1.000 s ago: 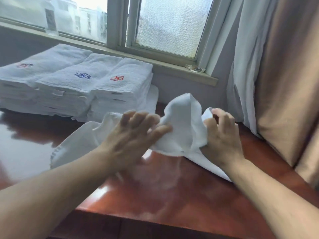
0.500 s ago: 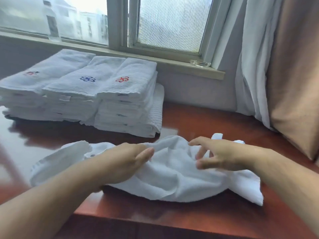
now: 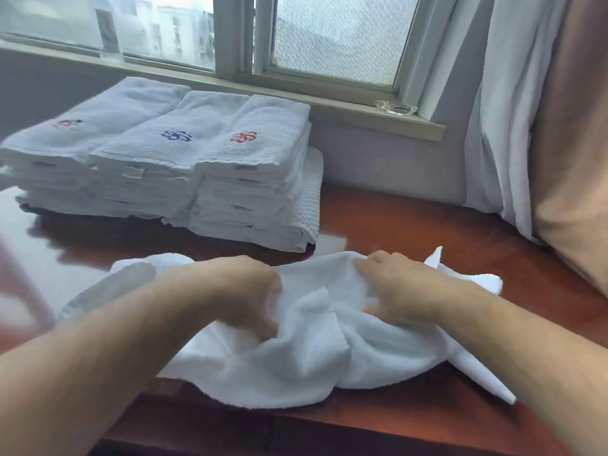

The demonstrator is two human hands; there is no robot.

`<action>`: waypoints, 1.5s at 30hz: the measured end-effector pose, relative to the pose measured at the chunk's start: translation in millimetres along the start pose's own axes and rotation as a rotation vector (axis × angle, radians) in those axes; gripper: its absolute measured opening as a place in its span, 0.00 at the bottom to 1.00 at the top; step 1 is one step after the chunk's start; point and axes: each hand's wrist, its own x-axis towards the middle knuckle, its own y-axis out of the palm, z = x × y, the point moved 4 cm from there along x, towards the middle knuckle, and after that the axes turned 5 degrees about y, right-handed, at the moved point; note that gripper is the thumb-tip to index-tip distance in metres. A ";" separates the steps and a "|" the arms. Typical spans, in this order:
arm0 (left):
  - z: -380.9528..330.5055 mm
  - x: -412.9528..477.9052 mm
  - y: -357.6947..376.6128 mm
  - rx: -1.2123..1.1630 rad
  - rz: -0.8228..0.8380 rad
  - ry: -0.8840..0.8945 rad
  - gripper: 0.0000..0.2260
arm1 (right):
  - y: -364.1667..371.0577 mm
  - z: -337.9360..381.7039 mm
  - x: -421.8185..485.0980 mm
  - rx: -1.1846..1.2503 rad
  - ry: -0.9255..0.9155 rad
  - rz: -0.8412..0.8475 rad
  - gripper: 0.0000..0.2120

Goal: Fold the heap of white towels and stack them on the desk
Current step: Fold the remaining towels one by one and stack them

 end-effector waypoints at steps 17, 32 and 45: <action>12.2 -4.2 8.7 0.089 -0.430 0.009 0.27 | -9.7 -24.2 -2.9 -0.277 0.315 -0.399 0.20; 82.8 -25.8 30.8 -0.128 -0.517 -0.389 0.12 | -21.8 73.0 3.5 0.082 -0.138 -0.106 0.21; 118.6 -85.9 53.2 -0.363 -0.654 -0.712 0.23 | -2.3 125.8 39.9 0.140 -0.058 -0.165 0.27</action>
